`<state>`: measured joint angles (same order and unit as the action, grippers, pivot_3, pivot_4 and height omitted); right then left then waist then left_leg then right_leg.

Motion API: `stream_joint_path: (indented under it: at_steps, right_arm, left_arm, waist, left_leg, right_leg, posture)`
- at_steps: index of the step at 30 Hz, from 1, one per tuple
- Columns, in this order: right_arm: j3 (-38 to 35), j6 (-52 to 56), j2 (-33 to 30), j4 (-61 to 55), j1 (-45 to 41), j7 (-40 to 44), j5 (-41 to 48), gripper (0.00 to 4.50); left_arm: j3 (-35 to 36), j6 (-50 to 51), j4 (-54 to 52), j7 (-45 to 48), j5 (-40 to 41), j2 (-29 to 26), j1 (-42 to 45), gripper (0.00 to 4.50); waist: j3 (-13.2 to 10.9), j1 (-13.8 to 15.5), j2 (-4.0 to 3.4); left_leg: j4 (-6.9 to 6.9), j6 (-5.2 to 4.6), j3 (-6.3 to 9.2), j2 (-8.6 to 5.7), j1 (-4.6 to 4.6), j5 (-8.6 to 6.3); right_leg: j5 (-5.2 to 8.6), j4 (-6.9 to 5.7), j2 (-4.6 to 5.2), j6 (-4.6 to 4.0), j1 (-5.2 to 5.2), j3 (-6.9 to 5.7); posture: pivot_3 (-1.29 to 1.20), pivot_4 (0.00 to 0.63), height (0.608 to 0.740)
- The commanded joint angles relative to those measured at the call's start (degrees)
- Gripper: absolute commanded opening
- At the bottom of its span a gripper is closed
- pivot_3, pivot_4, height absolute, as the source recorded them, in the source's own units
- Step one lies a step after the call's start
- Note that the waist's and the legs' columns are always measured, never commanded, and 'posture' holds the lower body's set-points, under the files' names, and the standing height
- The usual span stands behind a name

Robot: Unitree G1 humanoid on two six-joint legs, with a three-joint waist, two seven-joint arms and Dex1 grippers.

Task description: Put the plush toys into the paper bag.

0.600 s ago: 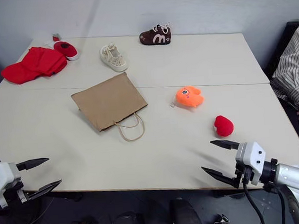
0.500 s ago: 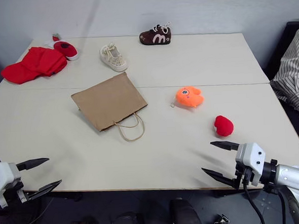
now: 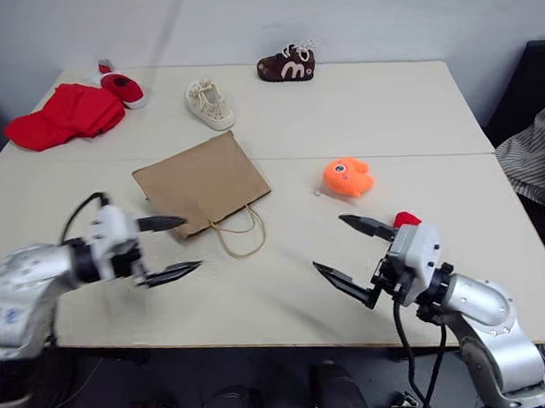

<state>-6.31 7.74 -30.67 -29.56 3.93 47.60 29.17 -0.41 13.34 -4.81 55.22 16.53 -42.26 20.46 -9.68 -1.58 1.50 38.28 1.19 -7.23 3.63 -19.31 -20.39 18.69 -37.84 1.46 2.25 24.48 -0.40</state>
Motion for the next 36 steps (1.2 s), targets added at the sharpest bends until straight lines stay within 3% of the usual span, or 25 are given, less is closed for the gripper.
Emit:
stream_joint_path:
  at_steps: [1, 9, 13, 17, 20, 23, 31, 36]
  right_arm:
    - [-0.49, -2.72, 0.45, -0.26, 1.34, -0.03, -0.91, 4.50]
    - [-1.03, -5.78, 0.09, 0.62, 6.09, 0.95, -2.30, 4.50]
    - [-0.90, -6.05, 0.13, 1.41, 6.85, 1.16, -1.88, 4.50]
    - [1.46, -4.51, -0.28, 0.61, 5.94, 2.13, -1.40, 4.50]
    - [4.83, -1.17, -0.10, 0.03, 3.01, 1.99, -0.77, 3.92]
    - [9.74, 1.95, 1.15, 1.28, -2.15, 0.44, -3.25, 2.86]
    - [17.91, 4.01, 8.83, 11.73, -17.55, -4.36, -10.66, 0.02]
    - [22.95, 2.52, 11.24, 19.27, -23.70, -3.12, -15.56, 0.02]
  left_arm:
    - [-4.25, -6.41, 5.66, -1.57, -6.21, 2.70, 4.23, 3.85]
    - [-5.63, -12.17, 13.33, -2.59, -9.43, 7.19, 9.55, 1.34]
    - [-6.11, -10.10, 13.55, 1.71, -6.17, 8.99, 12.05, 0.07]
    - [-1.37, 0.15, 9.01, 5.78, 6.94, 12.45, 16.51, 0.03]
    - [2.50, 12.80, 3.29, 7.30, 19.09, 12.39, 18.75, 0.00]
    - [3.91, 20.33, -1.29, 7.62, 25.07, 11.07, 18.22, 0.00]
    - [4.42, 24.55, -6.09, 5.99, 27.58, 10.21, 14.63, 0.00]
    - [4.60, 24.99, -7.33, 4.69, 28.14, 10.90, 13.98, 0.00]
  waist:
    - [0.00, -0.16, 0.00]
    - [0.00, 0.11, 0.01]
    - [0.01, 0.22, 0.02]
    - [0.00, 0.29, 0.02]
    - [0.00, -0.15, 0.03]
    - [0.01, -0.49, -0.01]
    - [0.00, 0.05, 0.01]
    - [0.00, -0.01, 0.01]
  left_leg:
    - [-0.01, 0.00, -0.07, 0.02, 0.03, 0.00]
    - [0.04, 0.04, -0.14, 0.07, 0.11, 0.02]
    - [0.11, 0.02, -0.14, 0.05, 0.10, 0.02]
    - [0.26, 0.02, -0.11, 0.07, 0.03, 0.02]
    - [0.37, 0.02, -0.09, 0.08, 0.01, 0.02]
    - [0.37, 0.04, -0.10, 0.10, 0.11, 0.03]
    - [0.62, 0.07, 0.03, 0.07, -0.01, 0.04]
    - [0.67, 0.05, 0.15, 0.06, -0.12, 0.02]
  right_leg:
    - [0.00, -0.01, -0.02, 0.00, 0.03, 0.06]
    - [0.00, -0.14, -0.07, 0.01, 0.06, 0.15]
    - [-0.02, -0.14, -0.05, 0.04, 0.04, 0.15]
    - [-0.02, -0.21, -0.06, 0.04, 0.05, 0.11]
    - [-0.02, -0.31, -0.06, 0.04, 0.06, 0.13]
    - [0.01, -0.44, -0.08, 0.01, 0.06, 0.21]
    - [0.02, -0.52, -0.06, -0.02, 0.07, 0.15]
    - [0.02, -0.47, -0.02, -0.02, 0.07, 0.03]
  posture:
    - [0.00, 0.150, 0.740]
    - [0.00, 0.150, 0.740]
    - [0.00, 0.150, 0.740]
    - [0.00, 0.150, 0.740]
    - [0.00, 0.150, 0.740]
    - [0.00, 0.150, 0.740]
    - [0.00, 0.150, 0.740]
    - [0.00, 0.150, 0.740]
